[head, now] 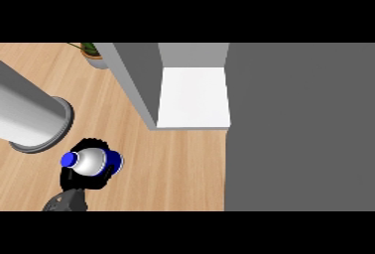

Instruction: Pick up the bottled water, place it into the cabinet and close the cabinet

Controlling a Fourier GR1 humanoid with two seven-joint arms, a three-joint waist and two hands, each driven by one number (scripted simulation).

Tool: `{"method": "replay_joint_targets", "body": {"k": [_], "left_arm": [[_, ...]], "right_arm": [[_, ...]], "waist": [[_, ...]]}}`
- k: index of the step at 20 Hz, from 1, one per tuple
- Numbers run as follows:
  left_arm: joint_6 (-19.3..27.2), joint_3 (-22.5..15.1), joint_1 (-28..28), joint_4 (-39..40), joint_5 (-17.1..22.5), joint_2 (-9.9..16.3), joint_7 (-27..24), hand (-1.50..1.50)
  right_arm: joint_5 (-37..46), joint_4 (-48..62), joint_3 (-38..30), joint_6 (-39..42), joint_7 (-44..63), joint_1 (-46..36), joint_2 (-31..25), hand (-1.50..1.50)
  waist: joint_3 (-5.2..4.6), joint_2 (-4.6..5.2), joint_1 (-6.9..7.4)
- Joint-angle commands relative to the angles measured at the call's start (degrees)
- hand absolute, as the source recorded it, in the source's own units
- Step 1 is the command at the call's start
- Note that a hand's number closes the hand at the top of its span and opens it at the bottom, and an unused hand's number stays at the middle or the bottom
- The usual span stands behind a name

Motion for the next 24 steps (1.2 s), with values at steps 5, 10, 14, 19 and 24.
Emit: {"method": "replay_joint_targets", "body": {"k": [5, 10, 14, 19, 24], "left_arm": [[7.01, -4.97, 1.95, -16.78, -1.41, -4.28, 8.12, 1.50], [12.20, -10.02, 2.51, -26.95, -1.90, -9.45, 17.69, 1.50], [23.77, -19.76, 2.72, -31.84, -0.16, -9.60, 18.40, 1.50], [31.96, -22.03, -3.97, -32.53, -0.96, -9.65, 22.88, 1.50], [42.48, -27.51, -11.33, -27.05, 0.32, -9.66, 21.96, 1.50]], "right_arm": [[-8.36, -10.02, -3.31, -0.54, 2.75, 4.93, -0.30, -1.50], [-7.67, -8.87, -3.61, -2.46, 2.63, 2.48, -1.03, -1.50], [-6.36, -10.34, -1.06, -3.95, 3.80, 0.95, -1.28, -1.50], [-6.57, -10.77, -0.85, -2.32, 3.74, 2.50, 0.51, -1.50], [-5.56, -8.00, -0.59, -1.85, 2.65, 0.44, 0.36, -1.50]], "waist": [[0.06, -0.22, 0.08], [0.05, -0.14, 0.37], [-0.03, -0.02, 0.07], [-0.02, 0.09, -0.78], [-0.04, 0.40, -1.20]]}}
